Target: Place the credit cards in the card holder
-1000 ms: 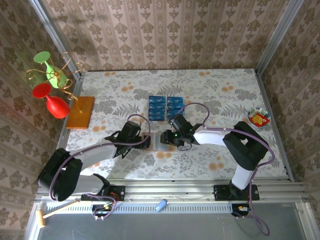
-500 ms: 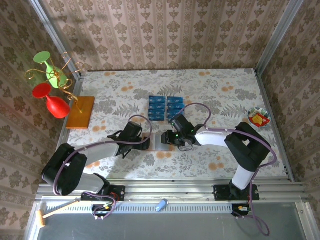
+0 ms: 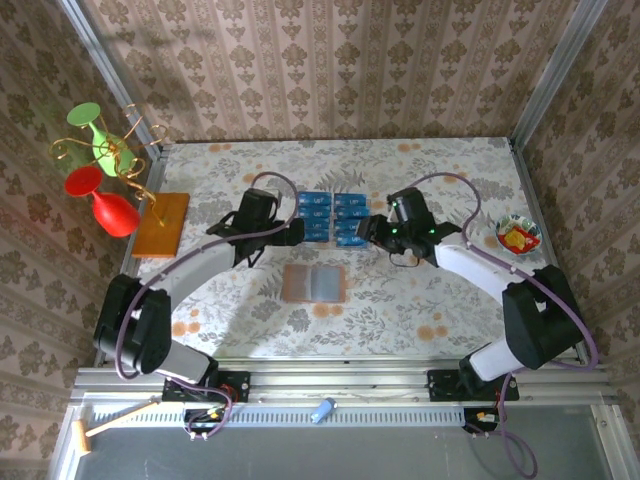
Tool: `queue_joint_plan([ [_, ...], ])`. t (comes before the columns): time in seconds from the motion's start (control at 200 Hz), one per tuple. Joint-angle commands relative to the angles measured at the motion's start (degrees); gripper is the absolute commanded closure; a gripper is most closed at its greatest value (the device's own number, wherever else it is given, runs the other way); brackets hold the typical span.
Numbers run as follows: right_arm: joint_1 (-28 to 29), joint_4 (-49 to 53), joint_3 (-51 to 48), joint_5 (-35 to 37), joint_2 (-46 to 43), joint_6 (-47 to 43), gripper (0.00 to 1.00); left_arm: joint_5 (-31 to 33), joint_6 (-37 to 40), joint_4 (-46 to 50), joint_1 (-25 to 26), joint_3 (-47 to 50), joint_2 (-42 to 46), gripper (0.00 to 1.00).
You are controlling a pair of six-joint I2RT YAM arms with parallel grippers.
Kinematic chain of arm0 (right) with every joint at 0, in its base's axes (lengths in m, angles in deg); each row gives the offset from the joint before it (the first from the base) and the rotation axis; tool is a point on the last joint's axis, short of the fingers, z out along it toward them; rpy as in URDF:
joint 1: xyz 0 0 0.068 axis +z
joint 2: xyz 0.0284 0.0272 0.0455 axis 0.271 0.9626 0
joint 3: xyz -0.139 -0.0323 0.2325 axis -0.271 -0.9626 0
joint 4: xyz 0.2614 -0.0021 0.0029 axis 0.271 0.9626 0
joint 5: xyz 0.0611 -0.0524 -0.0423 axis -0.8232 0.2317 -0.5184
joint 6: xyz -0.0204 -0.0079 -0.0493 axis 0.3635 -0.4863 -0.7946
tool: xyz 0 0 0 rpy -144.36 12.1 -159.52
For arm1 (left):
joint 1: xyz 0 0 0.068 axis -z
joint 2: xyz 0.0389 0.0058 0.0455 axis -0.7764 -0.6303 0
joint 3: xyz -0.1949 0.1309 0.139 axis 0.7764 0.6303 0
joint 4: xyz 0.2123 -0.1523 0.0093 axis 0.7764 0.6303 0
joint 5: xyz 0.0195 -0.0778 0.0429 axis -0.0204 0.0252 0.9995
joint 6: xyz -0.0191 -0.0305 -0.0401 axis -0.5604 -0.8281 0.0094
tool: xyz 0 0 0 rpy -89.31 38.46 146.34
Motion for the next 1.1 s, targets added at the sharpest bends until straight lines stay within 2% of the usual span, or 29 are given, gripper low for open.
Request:
queue_joint_plan([
  [0.0, -3.71, 2.18, -1.29, 1.05, -1.42, 0.18, 0.5, -2.71, 2.36, 4.08, -0.05, 0.2, -2.3, 0.0],
  [0.2, -9.86, 1.6, 2.03, -0.17, 1.69, 0.62, 0.5, -2.86, 0.98, 0.2, -0.05, 5.21, -3.45, 0.0],
  [0.36, -12.89, 2.07, 9.54, -2.88, 9.75, 0.95, 0.51, -1.92, 1.54, -0.78, -0.22, 4.7, -7.01, 0.0],
  [0.6, -13.68, 5.4, 24.24, -5.34, 24.28, -0.15, 0.59, -1.58, 2.31, -2.12, -1.52, 1.78, -12.0, 0.0],
  [0.795, -13.76, 5.66, 35.15, -11.44, 35.98, -0.12, 0.68, -2.01, 2.51, -3.18, -2.37, -0.14, -14.51, 0.0],
  [0.965, -13.67, 5.95, 41.33, -17.11, 42.37, -1.23, 0.7, -2.03, 2.58, -3.44, -2.51, -2.0, -16.64, 0.0],
  [1.095, -13.49, 5.78, 41.72, -19.77, 43.7, -2.87, 0.73, -2.05, 2.82, -3.54, -2.79, -3.52, -18.14, 0.0],
])
